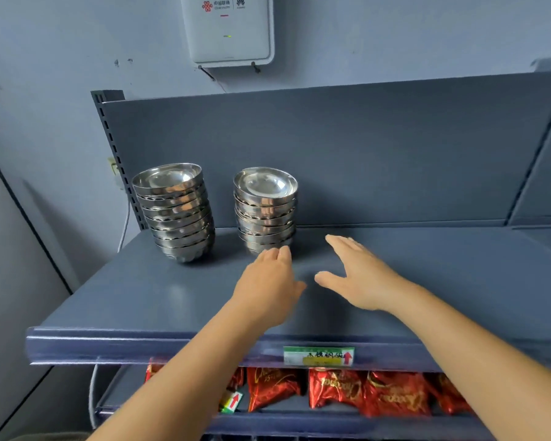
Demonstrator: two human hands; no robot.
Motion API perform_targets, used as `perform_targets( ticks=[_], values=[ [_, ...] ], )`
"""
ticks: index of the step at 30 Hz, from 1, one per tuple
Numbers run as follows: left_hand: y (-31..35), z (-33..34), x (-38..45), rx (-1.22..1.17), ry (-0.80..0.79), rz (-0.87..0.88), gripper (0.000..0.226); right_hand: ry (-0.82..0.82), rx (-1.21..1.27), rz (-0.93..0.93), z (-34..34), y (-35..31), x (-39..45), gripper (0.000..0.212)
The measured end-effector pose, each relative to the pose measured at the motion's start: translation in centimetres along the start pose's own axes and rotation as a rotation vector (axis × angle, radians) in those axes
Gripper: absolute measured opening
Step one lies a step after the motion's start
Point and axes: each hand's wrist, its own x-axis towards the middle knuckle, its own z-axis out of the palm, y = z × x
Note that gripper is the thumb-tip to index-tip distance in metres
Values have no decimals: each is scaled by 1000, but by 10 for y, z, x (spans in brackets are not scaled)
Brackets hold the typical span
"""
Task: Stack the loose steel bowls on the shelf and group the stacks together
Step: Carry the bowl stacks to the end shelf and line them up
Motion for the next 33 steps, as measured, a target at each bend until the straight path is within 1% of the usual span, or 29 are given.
perform_targets(
  ticks=[2,5,11,14,17,22,26,33],
  values=[
    [23,4,-4,61,-11,87,64,0,-88,31,-5,10,-24,78],
    [56,15,-4,107,-14,197,59,32,-151,94,-15,30,-59,77],
    [139,40,0,98,-59,406,56,114,-173,269,-48,92,-119,78],
    [192,53,3,78,-89,498,61,150,-162,355,-68,131,-150,78],
    [253,67,8,57,-102,574,59,175,-149,434,-91,176,-184,77],
    [362,91,11,-1,-147,661,57,223,-114,546,-133,259,-244,76],
    [444,110,15,-68,-174,692,56,233,-98,617,-167,325,-290,75],
    [554,134,25,-66,-190,754,61,278,-95,703,-216,418,-343,73]
  ],
)
